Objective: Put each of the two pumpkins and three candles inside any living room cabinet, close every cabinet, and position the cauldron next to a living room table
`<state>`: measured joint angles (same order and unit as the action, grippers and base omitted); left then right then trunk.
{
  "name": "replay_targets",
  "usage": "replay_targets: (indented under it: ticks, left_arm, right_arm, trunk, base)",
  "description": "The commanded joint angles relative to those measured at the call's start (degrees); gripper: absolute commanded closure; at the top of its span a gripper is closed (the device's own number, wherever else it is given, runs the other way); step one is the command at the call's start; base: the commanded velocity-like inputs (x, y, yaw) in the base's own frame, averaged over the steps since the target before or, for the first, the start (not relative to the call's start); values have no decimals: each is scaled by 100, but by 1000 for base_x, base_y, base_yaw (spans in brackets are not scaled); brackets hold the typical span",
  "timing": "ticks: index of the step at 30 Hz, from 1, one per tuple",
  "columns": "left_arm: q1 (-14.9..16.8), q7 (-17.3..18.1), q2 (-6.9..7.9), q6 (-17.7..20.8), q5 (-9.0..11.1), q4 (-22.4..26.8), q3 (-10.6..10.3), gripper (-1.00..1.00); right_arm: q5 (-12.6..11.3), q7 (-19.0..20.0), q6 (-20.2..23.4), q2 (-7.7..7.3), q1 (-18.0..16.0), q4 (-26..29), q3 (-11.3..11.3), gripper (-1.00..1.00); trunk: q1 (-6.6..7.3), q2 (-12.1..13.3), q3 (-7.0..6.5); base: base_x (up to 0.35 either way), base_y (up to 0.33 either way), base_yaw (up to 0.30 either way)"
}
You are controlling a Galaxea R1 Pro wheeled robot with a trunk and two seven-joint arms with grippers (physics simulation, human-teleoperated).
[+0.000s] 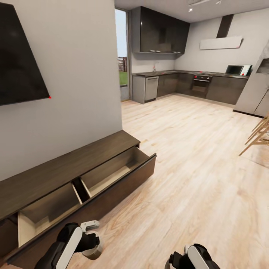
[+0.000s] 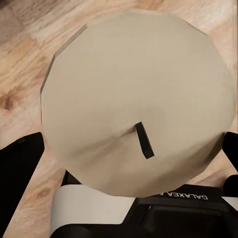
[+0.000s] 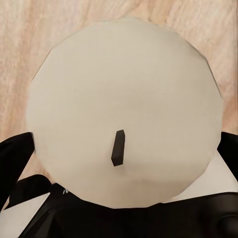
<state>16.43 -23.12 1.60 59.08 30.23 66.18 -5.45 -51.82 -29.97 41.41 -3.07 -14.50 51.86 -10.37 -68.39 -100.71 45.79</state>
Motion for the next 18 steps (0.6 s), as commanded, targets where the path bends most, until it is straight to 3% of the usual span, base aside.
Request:
replay_targets:
  ticks: [1,18]
  left_arm:
    - [0,8,1,-2,9,0,0,100]
    - [0,9,0,-8,9,-9,-12,100]
  right_arm:
    - [-4,0,-1,-1,0,0,0,100]
    - [0,0,-1,-13,0,0,0,100]
  trunk:
    - [0,0,-5]
    - [0,0,-86]
  base:
    - [0,0,-245]
    - [0,0,-248]
